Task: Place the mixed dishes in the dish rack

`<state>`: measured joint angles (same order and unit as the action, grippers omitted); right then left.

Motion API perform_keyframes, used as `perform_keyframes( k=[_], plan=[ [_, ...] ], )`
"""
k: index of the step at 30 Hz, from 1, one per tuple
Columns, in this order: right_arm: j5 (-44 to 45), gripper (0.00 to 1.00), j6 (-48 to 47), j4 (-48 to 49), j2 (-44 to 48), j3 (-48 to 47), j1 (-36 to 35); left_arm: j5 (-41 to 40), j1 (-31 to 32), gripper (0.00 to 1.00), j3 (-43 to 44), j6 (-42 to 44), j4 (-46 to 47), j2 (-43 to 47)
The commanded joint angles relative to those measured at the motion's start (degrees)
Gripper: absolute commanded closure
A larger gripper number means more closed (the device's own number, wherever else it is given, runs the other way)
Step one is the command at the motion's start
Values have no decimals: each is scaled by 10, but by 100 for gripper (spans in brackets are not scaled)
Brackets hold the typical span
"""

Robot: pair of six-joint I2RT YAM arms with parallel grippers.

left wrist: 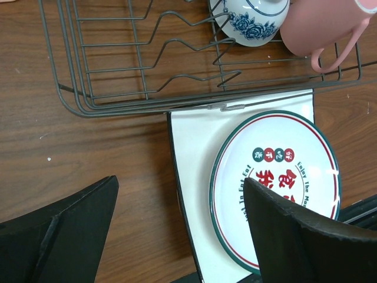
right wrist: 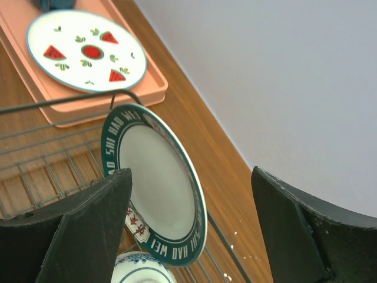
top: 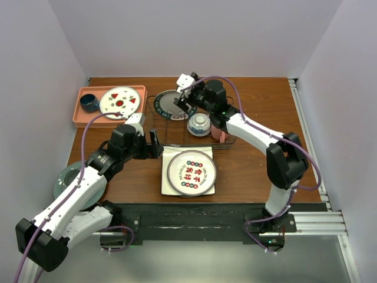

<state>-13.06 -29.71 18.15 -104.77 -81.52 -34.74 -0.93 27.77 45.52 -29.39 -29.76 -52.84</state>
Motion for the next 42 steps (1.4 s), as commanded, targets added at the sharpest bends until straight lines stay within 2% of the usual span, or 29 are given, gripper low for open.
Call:
perform_keyframes(
  k=[1, 6, 9, 10, 13, 18, 21, 24, 29, 33, 37, 42],
  plan=[
    [-13, 14, 29, 18, 51, 11, -5, -4, -3, 7, 4, 0, 9, 11],
    [15, 14, 64, -19, 96, 10, -5, -6, -3, 4, 2, 5, 9, 16],
    [79, 14, 116, -71, 116, 2, -4, -33, -3, 0, -2, -1, 8, 28],
    [129, 14, 169, -144, 133, -4, -5, -50, -3, 0, -5, -5, 11, 45],
    [181, 14, 256, -218, 163, 7, -5, -50, -3, 0, -15, -4, 22, 64],
    [158, 14, 394, -270, 224, 77, -4, -52, -3, 0, -17, 11, 19, 72],
    [149, 15, 440, -303, 258, 101, -4, -51, -3, 0, -19, 20, 17, 78],
    [138, 1, 469, -341, 287, 120, -4, -45, -3, 0, -25, 28, 22, 87],
    [132, 1, 525, -335, 377, 217, -3, -25, -3, 0, -40, 41, 42, 88],
    [138, 1, 584, -358, 416, 260, -4, 7, -3, 0, -43, 49, 58, 70],
    [107, 10, 619, -363, 419, 299, -4, 61, -3, 3, -51, 51, 73, 47],
    [65, 21, 649, -356, 401, 362, -5, 130, -3, 13, -77, 38, 108, 29]
  ],
)
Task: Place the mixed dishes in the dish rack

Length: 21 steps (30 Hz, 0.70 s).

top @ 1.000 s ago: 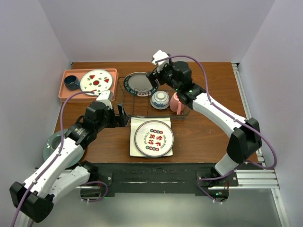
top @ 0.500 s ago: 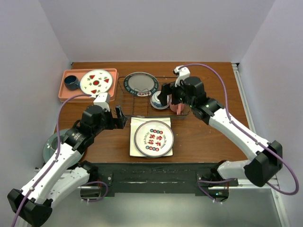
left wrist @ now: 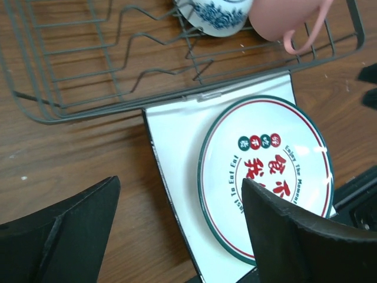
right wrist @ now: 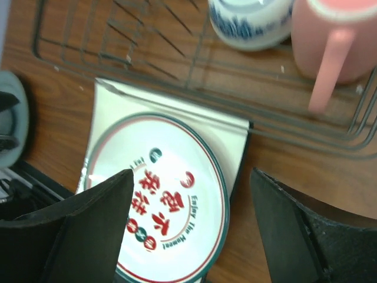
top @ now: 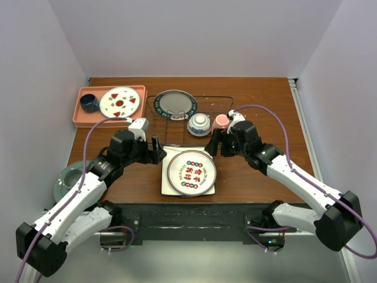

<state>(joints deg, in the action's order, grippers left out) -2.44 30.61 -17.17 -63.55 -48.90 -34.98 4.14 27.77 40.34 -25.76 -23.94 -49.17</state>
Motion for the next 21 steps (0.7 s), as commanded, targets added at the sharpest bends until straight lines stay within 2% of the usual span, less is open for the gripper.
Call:
perform_keyframes(
  k=[1, 2, 5, 11, 21],
  plan=[
    [-46, 22, 47, -1, -13, 45, -3, 92, -3, 16, -41, -2, 57, -9],
    [-51, 23, 49, 4, -15, 60, -3, 103, -2, 24, -49, -6, 76, -14],
    [-59, 25, 49, 6, -6, 86, -3, 133, -1, 34, -75, -16, 102, -32],
    [-72, 28, 41, 13, 11, 111, -3, 145, 11, 46, -90, -29, 129, -78],
    [-93, 41, 51, 40, -7, 137, -3, 142, 39, 65, -80, -41, 147, -115]
  ],
)
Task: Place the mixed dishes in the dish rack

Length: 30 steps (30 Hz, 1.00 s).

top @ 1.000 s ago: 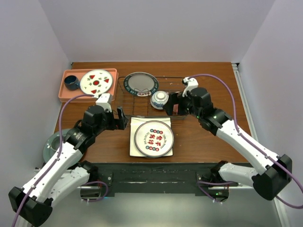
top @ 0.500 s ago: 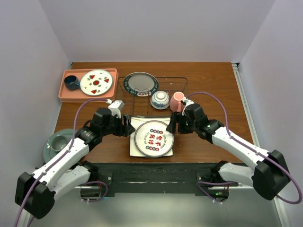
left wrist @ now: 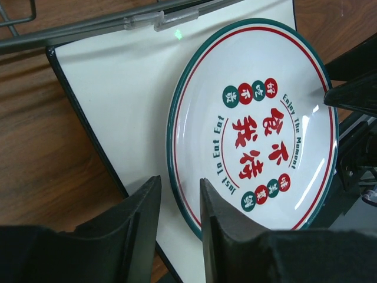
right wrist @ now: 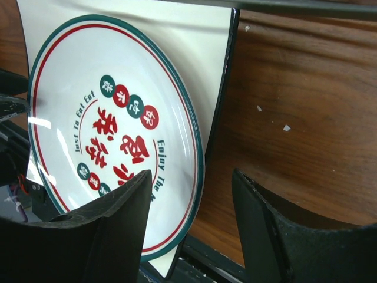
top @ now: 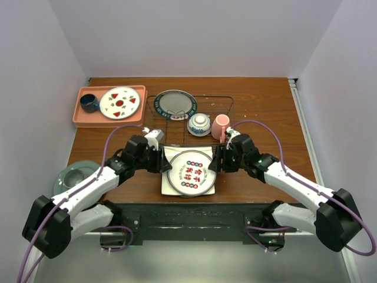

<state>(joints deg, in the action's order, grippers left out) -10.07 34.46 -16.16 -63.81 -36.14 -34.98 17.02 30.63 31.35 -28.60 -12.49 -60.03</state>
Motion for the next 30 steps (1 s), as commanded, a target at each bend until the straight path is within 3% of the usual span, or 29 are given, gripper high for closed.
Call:
perform_keyframes(
  k=[1, 6, 11, 24, 30],
  plan=[
    [-16, 41, 14, 32, -3, 11, -3, 13, 12, 68, 10, -14, 33, -10],
    [-17, 42, 25, 43, 0, 24, -2, 10, 21, 79, 7, -18, 35, -23],
    [-14, 42, 41, 54, 11, 38, -3, 11, 39, 100, 6, -22, 48, -42],
    [-43, 42, 88, 80, 59, 84, -3, 11, 62, 100, -2, -39, 79, -66],
    [-102, 38, 83, 69, 68, 94, -3, -3, 65, 100, -3, -51, 85, -70]
  ],
)
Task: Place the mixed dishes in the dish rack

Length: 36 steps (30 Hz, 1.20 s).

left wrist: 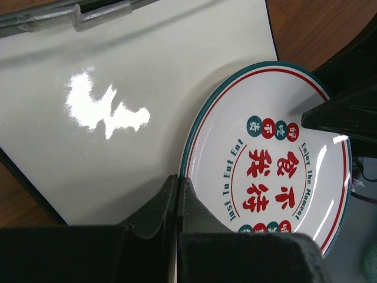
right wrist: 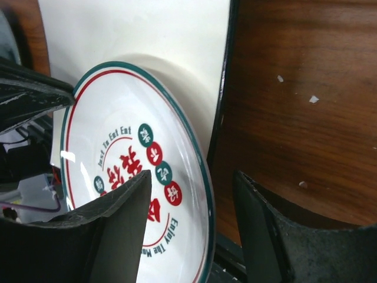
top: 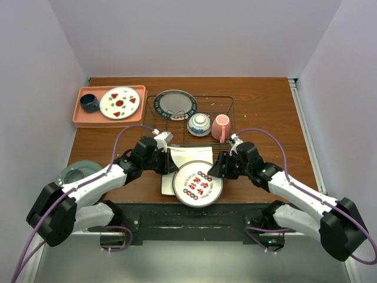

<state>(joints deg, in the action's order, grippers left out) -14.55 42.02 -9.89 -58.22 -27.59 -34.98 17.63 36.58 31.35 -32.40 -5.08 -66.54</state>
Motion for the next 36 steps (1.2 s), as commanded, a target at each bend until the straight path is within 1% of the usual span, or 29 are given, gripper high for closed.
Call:
perform_keyframes(
  k=[1, 3, 6, 10, 11, 13, 14, 16, 17, 18, 19, 20, 21, 23, 24, 27, 28, 33, 36],
  plan=[
    [-68, 38, 9, 8, 13, 16, -3, -12, 6, 100, -5, -15, 13, -5],
    [-89, 38, 15, 15, 15, 25, -2, -18, 7, 100, -7, -21, 19, -6],
    [-96, 38, 22, 22, 24, 39, -2, -18, 8, 100, -10, -28, 31, -4],
    [-98, 41, 24, 24, 26, 50, -3, -3, 13, 100, -13, -25, 42, -6],
    [-99, 44, 22, 23, 24, 51, -3, 6, 15, 100, -13, -24, 62, -7],
    [-95, 46, 20, 19, 23, 52, -3, 10, 15, 100, -12, -24, 68, -10],
    [-91, 51, 18, 11, 25, 51, -3, 9, 15, 100, -12, -24, 68, -11],
    [-81, 57, 14, -6, 30, 47, -2, 6, 15, 100, -11, -23, 64, -12],
    [-75, 60, 13, -13, 33, 45, -2, 3, 15, 100, -11, -23, 63, -11],
    [-70, 67, 11, -21, 41, 43, -3, 2, 15, 100, -10, -23, 61, -10],
    [-64, 70, 7, -35, 43, 38, -3, 2, 15, 100, -10, -23, 61, -9],
    [-52, 71, 3, -43, 48, 36, -2, 0, 15, 99, -10, -23, 60, -8],
    [-45, 76, 1, -53, 52, 33, -3, 0, 15, 96, -9, -22, 59, -7],
    [-26, 79, -7, -79, 55, 25, -3, -4, 15, 93, -4, -19, 55, -6],
    [-19, 84, -11, -87, 57, 24, -3, -6, 15, 91, -3, -19, 52, -5],
    [4, 89, -20, -118, 59, 15, -3, -15, 15, 85, 2, -15, 52, -3],
    [12, 92, -24, -133, 63, 12, -2, -17, 16, 84, 5, -14, 33, -3],
    [57, 95, -41, -178, 70, -17, -2, -26, 15, 75, 9, -13, 23, -1],
    [76, 96, -52, -203, 72, -33, -3, -30, 15, 72, 11, -11, 18, 1]
  ],
)
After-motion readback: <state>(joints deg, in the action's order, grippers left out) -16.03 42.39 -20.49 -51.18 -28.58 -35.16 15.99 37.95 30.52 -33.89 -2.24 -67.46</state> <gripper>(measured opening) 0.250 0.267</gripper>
